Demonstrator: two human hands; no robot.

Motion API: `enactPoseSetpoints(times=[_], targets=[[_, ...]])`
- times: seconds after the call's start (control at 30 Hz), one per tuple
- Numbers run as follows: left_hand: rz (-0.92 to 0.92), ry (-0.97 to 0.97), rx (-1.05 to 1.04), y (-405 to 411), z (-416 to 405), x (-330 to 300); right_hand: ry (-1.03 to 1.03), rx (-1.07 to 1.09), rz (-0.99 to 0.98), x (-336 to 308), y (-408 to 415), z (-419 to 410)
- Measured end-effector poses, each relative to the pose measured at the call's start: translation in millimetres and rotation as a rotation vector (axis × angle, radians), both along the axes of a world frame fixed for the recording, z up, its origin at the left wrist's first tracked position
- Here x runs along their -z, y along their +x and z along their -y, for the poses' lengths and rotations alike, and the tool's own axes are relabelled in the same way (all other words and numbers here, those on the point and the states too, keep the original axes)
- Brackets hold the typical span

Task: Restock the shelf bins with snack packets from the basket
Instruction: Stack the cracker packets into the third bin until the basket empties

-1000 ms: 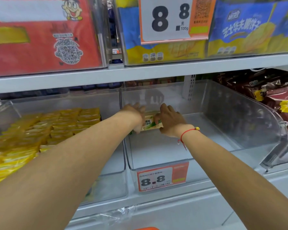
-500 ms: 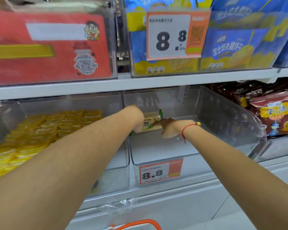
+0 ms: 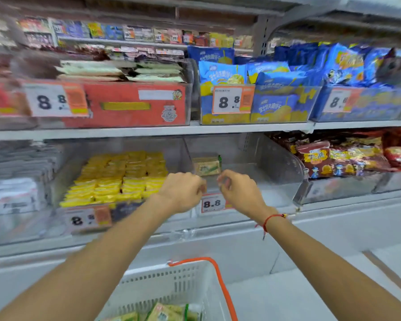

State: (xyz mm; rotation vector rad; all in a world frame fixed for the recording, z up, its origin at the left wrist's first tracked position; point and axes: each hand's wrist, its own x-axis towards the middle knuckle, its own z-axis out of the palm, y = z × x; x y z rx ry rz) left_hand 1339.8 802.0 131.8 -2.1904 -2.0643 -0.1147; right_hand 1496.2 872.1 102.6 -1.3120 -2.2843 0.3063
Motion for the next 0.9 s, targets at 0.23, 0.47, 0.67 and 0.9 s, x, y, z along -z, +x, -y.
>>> enactPoseSetpoints(times=[0.23,0.47,0.67,0.9], targets=[[0.094,-0.167,-0.124,-14,98,73,-0.293,-0.095,0.055,76,7,96],[0.295,-0.422,-0.304,-59,152,159,-0.629,-0.237,0.297,139,-2,119],[0.149,-0.475,-0.465,-71,169,209,-0.714,-0.255,0.531,188,-12,124],[0.385,-0.625,-0.433,-68,155,269,-0.739,-0.180,0.538,247,-23,123]])
